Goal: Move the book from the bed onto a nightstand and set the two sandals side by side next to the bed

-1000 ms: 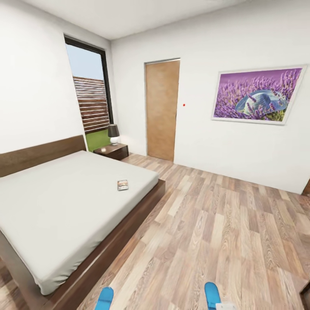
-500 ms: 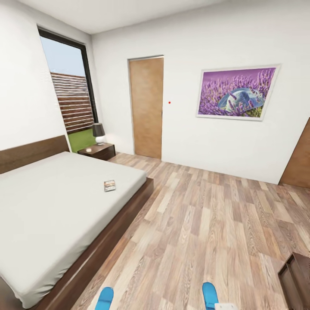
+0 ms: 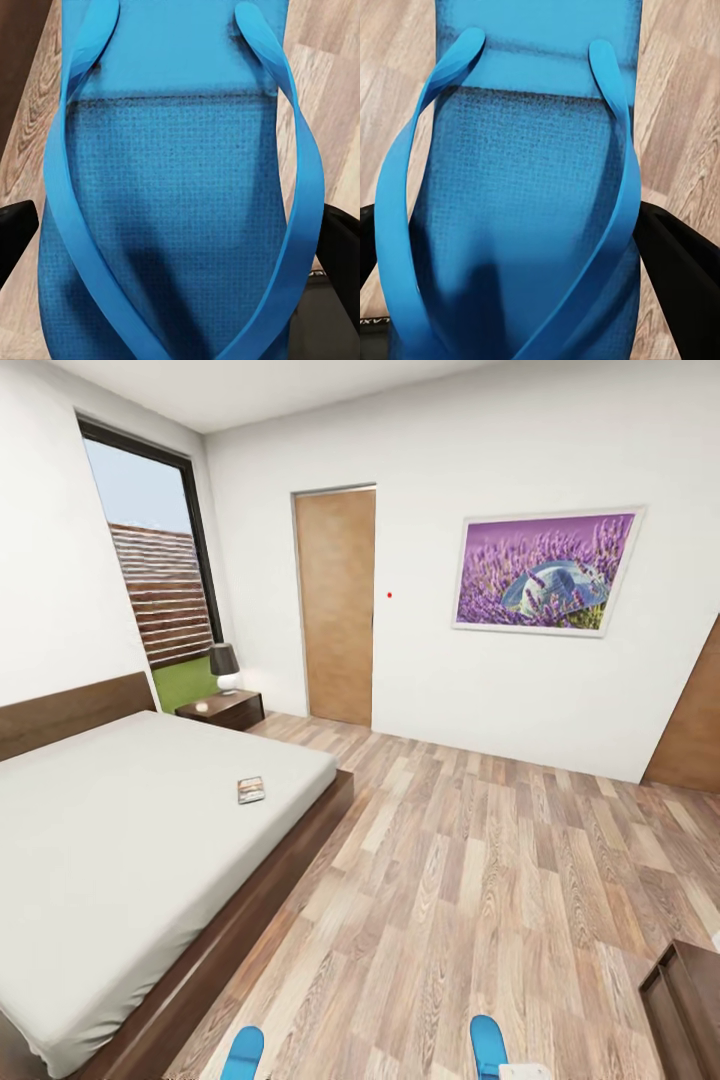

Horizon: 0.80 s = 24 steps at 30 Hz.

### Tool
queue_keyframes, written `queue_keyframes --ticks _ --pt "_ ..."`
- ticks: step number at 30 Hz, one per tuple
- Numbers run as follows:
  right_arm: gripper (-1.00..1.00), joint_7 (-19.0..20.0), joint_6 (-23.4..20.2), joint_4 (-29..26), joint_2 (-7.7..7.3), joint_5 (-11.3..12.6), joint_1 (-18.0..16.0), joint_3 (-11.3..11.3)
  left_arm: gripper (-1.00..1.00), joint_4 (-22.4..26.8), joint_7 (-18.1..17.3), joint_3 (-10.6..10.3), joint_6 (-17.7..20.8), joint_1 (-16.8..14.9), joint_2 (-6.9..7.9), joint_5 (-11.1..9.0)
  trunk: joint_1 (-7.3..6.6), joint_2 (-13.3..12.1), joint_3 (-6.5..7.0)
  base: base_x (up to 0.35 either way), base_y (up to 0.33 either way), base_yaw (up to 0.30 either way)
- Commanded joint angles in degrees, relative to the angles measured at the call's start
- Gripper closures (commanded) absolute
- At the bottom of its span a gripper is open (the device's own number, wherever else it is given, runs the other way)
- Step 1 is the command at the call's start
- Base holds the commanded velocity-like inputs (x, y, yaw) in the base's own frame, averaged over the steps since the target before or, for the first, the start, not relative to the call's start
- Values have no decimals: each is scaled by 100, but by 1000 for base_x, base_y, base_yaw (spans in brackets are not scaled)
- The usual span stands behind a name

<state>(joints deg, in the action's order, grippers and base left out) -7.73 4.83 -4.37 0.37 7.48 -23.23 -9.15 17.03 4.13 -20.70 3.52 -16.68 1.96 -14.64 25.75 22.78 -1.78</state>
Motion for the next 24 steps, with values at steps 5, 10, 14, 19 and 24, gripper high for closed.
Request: queue_keyframes --ticks 5,10,14,19,24 --pt "100 -18 26 6 -1 71 -6 -46 100 19 35 -49 34 -2 6 -52 3 13 -51 0 0 -16" --pt "100 -18 26 6 -2 76 -6 -47 100 19 35 -49 34 -2 6 -52 3 13 -96 0 0 -72" --pt "100 -18 26 6 -2 77 -6 -47 100 18 35 -49 34 -2 6 -51 3 13 -131 0 0 -129" --pt "100 -18 26 6 -2 78 -6 -47 100 19 35 -49 34 -2 6 -54 3 13 -174 0 0 -156" --pt "100 -18 26 6 1 78 -6 -49 100 19 35 -49 34 -2 6 -56 3 13 -217 0 0 -163"
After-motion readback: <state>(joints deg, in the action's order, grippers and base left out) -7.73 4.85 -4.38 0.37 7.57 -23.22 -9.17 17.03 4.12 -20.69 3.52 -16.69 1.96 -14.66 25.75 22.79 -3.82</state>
